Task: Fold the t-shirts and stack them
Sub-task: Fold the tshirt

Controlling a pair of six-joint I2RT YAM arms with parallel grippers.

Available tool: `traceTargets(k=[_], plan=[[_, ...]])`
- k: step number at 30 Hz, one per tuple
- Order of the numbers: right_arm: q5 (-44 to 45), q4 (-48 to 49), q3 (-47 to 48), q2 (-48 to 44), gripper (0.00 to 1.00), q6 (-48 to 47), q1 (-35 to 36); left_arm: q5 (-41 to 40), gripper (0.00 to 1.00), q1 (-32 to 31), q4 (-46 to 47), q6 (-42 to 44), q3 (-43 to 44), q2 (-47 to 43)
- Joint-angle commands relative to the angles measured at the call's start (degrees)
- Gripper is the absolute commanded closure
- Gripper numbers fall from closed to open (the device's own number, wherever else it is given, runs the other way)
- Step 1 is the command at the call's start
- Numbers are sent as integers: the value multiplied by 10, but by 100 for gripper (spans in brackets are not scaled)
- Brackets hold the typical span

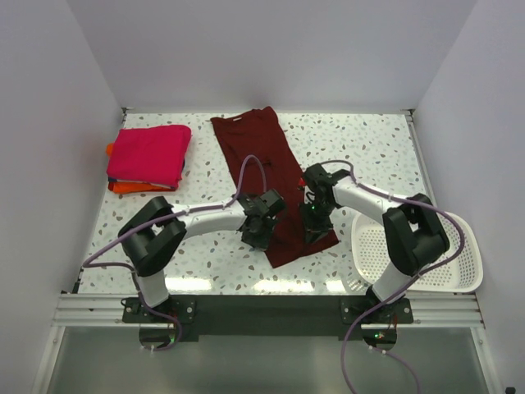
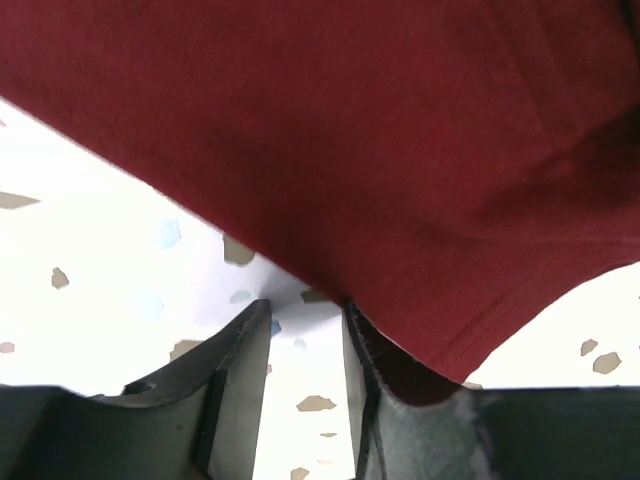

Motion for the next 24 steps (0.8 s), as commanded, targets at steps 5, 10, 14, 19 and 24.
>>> traceTargets(k=[5,10,14,19,24], plan=[[16,-16,43,-49,69,9,-20,-6,64,-5,-38,-44,-52,-6],[13,29,20,-53,66,0,-54,-8,57,-5,-37,-43,-34,-50],[-1,75,6,-25,66,-8,-54,3,35,-5,-22,-26,-7,-82],[2,96,-16,11,66,-8,-53,19,22,-5,-11,-25,9,-90],[6,109,-60,25,66,-2,-49,8,18,-5,-20,-47,0,-97]])
